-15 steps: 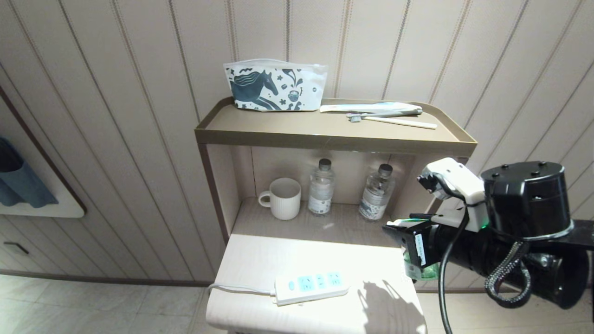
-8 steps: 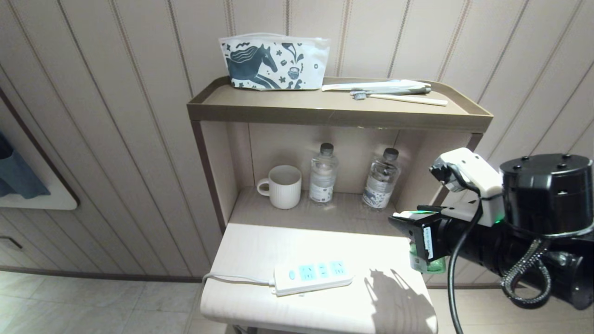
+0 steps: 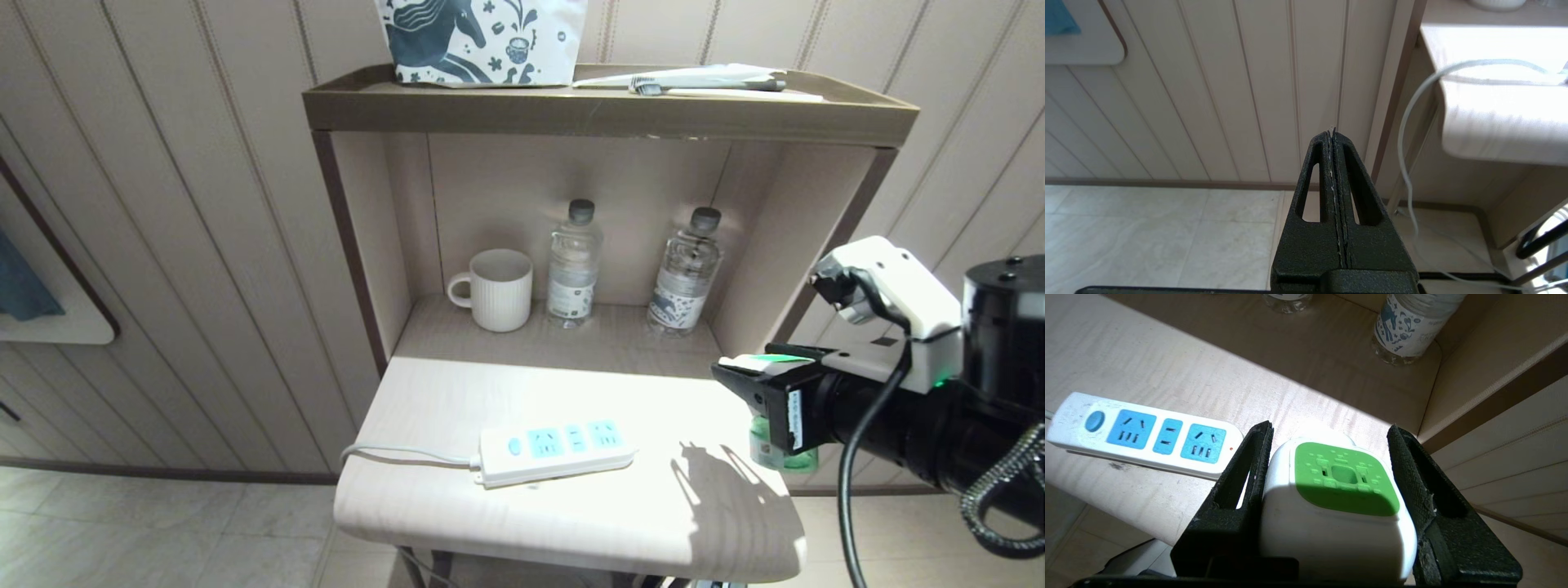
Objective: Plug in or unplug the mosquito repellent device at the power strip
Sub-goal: Place the mosquito repellent liquid on the table
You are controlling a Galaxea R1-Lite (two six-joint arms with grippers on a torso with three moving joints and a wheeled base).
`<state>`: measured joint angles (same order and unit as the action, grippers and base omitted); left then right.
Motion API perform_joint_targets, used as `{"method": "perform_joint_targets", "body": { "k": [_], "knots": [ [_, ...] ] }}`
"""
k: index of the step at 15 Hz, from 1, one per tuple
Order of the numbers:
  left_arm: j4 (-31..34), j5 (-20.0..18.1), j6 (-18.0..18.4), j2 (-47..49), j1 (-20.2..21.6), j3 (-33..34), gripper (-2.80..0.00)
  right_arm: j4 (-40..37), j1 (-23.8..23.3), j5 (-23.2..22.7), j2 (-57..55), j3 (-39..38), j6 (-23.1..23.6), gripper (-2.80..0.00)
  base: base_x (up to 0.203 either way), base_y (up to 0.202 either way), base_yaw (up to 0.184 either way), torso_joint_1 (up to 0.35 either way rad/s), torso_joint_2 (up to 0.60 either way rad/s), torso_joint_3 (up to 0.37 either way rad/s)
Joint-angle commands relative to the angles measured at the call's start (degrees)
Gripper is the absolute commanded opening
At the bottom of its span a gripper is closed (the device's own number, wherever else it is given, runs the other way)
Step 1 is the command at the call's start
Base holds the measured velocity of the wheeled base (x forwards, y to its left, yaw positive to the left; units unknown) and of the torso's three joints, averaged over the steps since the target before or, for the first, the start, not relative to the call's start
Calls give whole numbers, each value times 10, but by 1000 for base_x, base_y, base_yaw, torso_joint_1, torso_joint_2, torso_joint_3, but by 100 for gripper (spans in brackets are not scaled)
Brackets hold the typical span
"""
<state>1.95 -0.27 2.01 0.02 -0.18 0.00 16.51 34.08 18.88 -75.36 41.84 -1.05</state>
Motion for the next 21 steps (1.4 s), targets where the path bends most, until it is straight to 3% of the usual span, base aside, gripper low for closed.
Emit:
{"method": "perform_joint_targets", "body": {
  "k": [1, 7, 11, 14, 18, 21],
  "knots": [
    [0, 0, 0, 0, 0, 0, -280, 2, 0, 4, 6, -2, 0, -280, 0, 0, 0, -217, 505, 286],
    [0, 0, 0, 0, 0, 0, -280, 6, -2, 4, 11, -2, -1, -280, 0, 0, 0, -192, 469, 276],
    [0, 0, 0, 0, 0, 0, -280, 32, 0, 10, 19, -10, -10, -280, 0, 0, 0, -40, 114, 70],
    [0, 0, 0, 0, 0, 0, -280, 149, 6, 68, -12, -49, 3, -280, 0, 0, 0, 0, 0, 0],
    [0, 0, 0, 0, 0, 0, -280, 486, 19, 178, -138, -114, 90, -280, 0, 0, 0, 0, 0, 0],
    [1, 0, 0, 0, 0, 0, -280, 641, 24, 224, -218, -129, 142, -280, 0, 0, 0, 0, 0, 0]
  ]
}}
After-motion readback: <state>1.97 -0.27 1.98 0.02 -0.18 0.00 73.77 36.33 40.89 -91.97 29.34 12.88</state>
